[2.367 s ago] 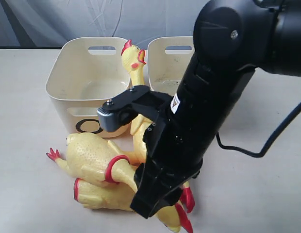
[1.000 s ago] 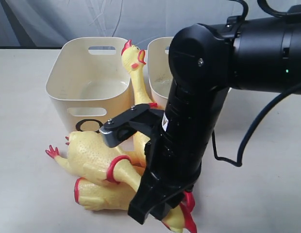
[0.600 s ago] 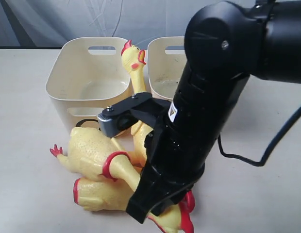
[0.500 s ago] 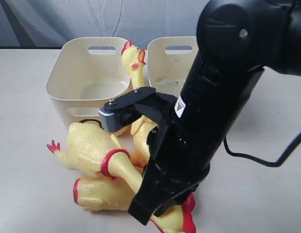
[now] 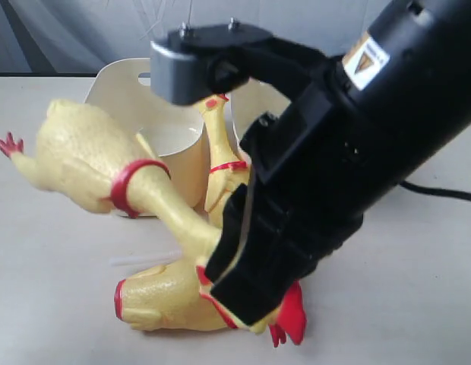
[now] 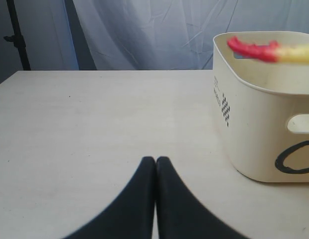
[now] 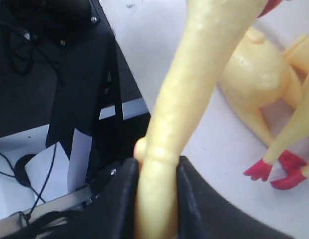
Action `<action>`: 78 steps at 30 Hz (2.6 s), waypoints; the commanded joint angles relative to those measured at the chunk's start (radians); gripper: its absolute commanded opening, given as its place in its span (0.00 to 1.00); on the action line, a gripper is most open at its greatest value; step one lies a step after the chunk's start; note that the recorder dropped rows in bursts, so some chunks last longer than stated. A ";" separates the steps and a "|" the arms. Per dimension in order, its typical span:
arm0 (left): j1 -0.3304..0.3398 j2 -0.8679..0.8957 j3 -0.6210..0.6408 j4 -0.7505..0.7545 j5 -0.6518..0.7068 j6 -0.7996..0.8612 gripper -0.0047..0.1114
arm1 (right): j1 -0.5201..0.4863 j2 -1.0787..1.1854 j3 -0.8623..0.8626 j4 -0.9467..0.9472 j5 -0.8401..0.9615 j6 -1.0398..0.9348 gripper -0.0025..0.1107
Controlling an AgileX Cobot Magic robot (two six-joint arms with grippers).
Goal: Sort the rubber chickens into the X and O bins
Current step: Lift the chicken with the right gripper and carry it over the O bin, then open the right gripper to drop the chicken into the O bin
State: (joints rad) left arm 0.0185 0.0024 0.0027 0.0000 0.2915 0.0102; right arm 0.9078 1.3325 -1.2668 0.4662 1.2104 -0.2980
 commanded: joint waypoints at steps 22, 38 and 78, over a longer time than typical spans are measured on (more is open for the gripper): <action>0.001 -0.002 -0.003 0.000 -0.008 -0.001 0.04 | -0.001 0.416 -0.604 -0.524 0.011 0.384 0.20; 0.001 -0.002 -0.003 0.000 -0.008 -0.001 0.04 | -0.001 0.419 -0.736 -0.610 0.011 0.407 0.20; 0.001 -0.002 -0.003 0.000 -0.008 -0.001 0.04 | -0.001 0.595 -0.730 -0.636 0.011 0.477 0.39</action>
State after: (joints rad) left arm 0.0185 0.0024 0.0027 0.0000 0.2915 0.0102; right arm 0.9078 1.9495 -1.9908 -0.1417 1.2340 0.1753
